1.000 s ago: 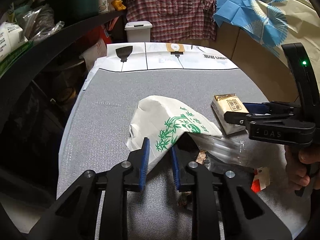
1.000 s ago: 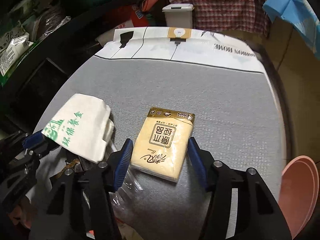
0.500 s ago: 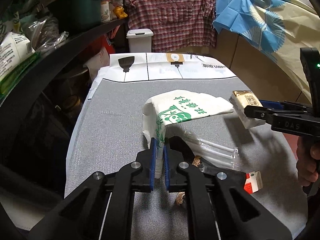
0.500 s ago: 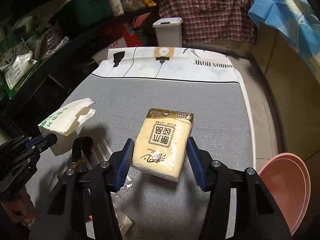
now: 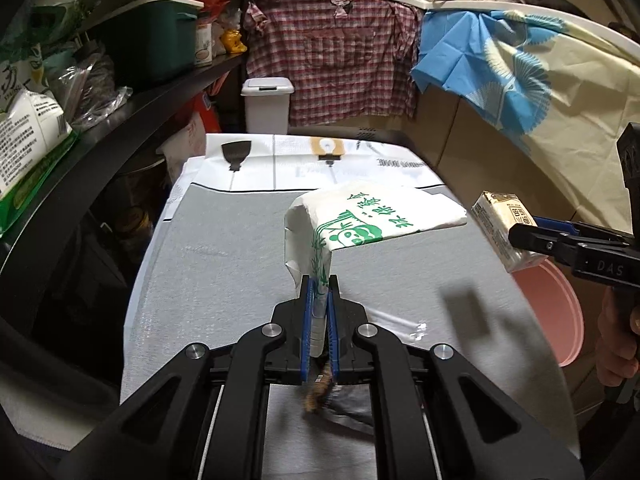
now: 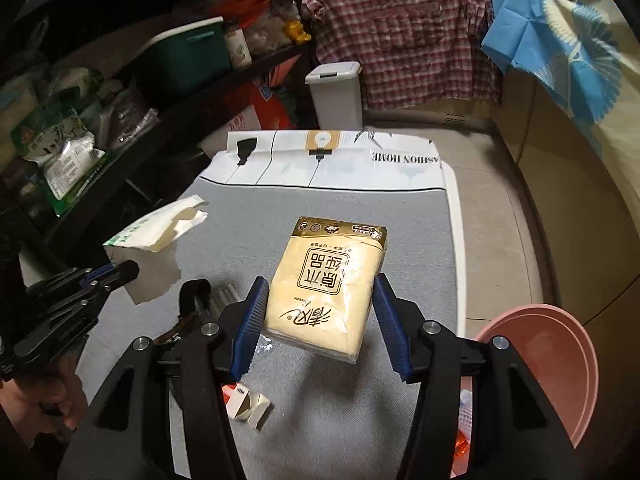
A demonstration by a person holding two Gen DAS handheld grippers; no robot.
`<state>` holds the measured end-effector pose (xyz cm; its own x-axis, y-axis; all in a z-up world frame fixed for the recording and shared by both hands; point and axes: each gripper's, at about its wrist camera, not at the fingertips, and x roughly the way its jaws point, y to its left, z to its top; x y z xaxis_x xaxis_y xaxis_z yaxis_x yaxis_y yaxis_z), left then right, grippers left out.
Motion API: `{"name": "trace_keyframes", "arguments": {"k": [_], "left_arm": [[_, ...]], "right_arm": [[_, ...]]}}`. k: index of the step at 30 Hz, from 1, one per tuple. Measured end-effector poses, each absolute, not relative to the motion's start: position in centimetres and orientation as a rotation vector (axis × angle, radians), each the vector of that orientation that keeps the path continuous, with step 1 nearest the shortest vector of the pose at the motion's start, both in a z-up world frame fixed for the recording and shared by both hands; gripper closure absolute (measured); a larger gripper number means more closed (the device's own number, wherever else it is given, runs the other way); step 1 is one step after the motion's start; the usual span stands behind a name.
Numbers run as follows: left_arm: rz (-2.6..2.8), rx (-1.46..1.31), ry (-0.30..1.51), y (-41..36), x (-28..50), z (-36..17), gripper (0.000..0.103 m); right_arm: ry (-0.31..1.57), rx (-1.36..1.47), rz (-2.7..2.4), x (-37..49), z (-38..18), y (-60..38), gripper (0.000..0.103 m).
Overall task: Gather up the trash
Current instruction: 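Carry the gold pack and white bag over the pink bucket and release both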
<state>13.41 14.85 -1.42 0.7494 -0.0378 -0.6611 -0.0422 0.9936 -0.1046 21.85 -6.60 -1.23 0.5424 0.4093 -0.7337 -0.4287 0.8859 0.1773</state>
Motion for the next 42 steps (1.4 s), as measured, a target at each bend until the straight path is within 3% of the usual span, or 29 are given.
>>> {"name": "trace_keyframes", "arguments": {"k": [20,42], "left_arm": [[-0.064,-0.119,0.690,11.1,13.2,0.7,0.096],[-0.159,-0.086,0.704,4.4,14.2,1.0,0.096]], "right_arm": [[0.799,0.003,0.480,17.9,4.4,-13.7,0.049],[0.789,0.083,0.288,17.7,2.3,-23.9,0.049]]}}
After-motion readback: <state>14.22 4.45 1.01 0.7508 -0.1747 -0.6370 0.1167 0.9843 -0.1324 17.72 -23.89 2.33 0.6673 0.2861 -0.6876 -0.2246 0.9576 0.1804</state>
